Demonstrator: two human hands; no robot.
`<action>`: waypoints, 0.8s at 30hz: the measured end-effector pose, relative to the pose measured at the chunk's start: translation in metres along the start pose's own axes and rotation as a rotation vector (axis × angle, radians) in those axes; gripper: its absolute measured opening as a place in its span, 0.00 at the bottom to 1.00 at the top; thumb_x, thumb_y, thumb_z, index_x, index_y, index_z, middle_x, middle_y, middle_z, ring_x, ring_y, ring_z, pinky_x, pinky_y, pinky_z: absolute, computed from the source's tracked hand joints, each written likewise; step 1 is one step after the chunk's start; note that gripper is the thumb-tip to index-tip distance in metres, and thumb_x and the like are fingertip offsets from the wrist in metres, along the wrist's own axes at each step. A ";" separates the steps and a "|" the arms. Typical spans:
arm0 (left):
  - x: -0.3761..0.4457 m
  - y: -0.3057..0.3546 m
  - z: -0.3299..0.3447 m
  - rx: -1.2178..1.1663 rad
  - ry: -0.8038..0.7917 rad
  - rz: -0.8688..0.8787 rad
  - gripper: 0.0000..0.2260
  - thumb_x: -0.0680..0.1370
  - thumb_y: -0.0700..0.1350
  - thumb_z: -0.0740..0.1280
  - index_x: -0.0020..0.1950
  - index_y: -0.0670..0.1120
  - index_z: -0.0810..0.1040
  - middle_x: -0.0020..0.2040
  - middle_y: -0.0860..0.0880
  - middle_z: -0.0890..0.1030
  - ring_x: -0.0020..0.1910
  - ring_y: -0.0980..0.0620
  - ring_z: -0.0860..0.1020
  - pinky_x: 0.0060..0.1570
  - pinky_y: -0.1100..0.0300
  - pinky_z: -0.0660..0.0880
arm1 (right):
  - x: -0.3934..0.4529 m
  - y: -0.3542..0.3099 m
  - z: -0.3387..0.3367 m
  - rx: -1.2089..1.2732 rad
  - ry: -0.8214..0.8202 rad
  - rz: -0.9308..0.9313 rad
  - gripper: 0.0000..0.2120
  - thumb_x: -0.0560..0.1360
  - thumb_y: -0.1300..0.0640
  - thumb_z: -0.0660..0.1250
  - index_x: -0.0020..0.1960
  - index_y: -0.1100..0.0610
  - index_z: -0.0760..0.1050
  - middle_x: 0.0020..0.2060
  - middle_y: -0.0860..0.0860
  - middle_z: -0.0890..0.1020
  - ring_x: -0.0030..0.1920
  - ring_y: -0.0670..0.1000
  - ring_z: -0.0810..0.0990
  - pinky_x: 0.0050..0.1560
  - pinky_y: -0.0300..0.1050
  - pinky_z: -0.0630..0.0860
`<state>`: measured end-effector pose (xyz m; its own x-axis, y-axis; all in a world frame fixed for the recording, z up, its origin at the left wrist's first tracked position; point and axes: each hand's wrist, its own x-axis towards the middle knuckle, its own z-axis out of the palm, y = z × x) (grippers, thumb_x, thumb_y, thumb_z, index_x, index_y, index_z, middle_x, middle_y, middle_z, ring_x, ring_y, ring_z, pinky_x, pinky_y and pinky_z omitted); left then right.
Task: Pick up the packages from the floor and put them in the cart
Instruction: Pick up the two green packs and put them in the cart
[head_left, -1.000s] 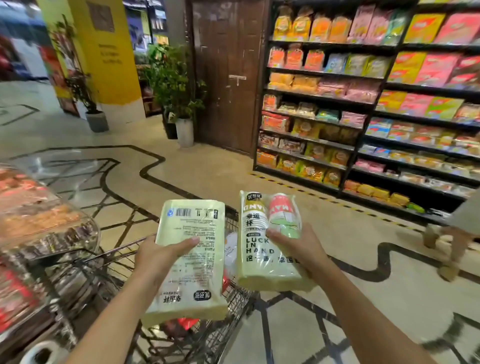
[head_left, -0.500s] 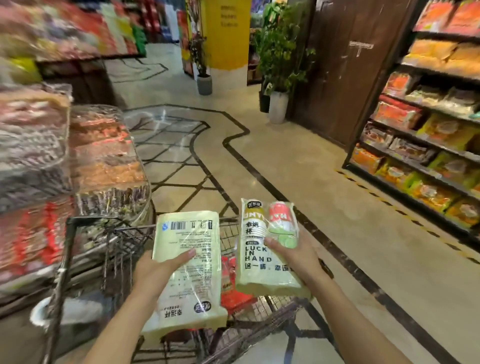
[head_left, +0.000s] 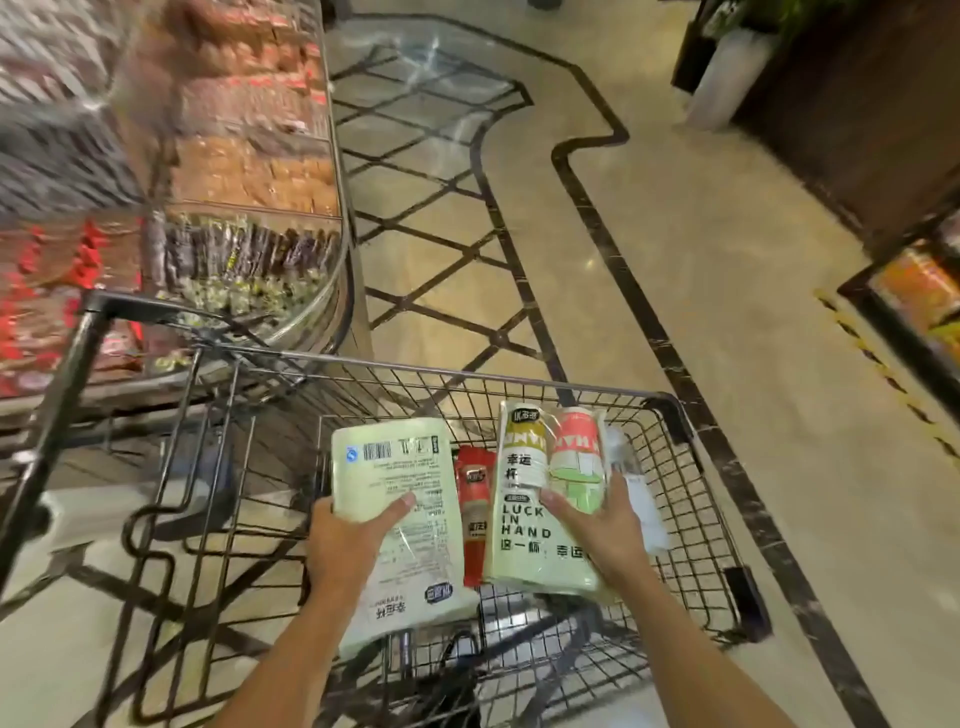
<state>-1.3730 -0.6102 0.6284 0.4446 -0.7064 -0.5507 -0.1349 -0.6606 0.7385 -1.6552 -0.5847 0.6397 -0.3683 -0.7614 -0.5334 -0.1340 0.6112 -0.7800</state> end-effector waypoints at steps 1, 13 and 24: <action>0.009 -0.007 0.009 0.024 0.007 -0.017 0.39 0.60 0.56 0.86 0.63 0.43 0.75 0.51 0.46 0.84 0.44 0.48 0.81 0.37 0.58 0.74 | 0.013 0.007 0.004 -0.014 -0.010 0.017 0.33 0.64 0.46 0.85 0.62 0.47 0.70 0.51 0.52 0.87 0.47 0.54 0.89 0.48 0.60 0.87; 0.108 -0.072 0.106 0.181 0.067 -0.137 0.38 0.63 0.54 0.85 0.66 0.45 0.71 0.51 0.49 0.80 0.49 0.47 0.77 0.49 0.57 0.71 | 0.134 0.068 0.070 -0.341 -0.122 0.078 0.36 0.63 0.38 0.84 0.64 0.42 0.69 0.57 0.45 0.84 0.57 0.50 0.84 0.58 0.51 0.81; 0.140 -0.091 0.123 0.390 0.015 -0.060 0.41 0.65 0.60 0.82 0.69 0.43 0.69 0.56 0.47 0.81 0.53 0.44 0.81 0.48 0.53 0.78 | 0.141 0.080 0.116 -0.807 -0.095 -0.039 0.55 0.75 0.31 0.69 0.85 0.59 0.42 0.82 0.58 0.59 0.77 0.61 0.68 0.63 0.55 0.77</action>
<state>-1.4077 -0.6798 0.4362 0.4745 -0.6616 -0.5806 -0.4335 -0.7497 0.5000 -1.6113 -0.6683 0.4637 -0.2746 -0.7786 -0.5643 -0.7808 0.5230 -0.3417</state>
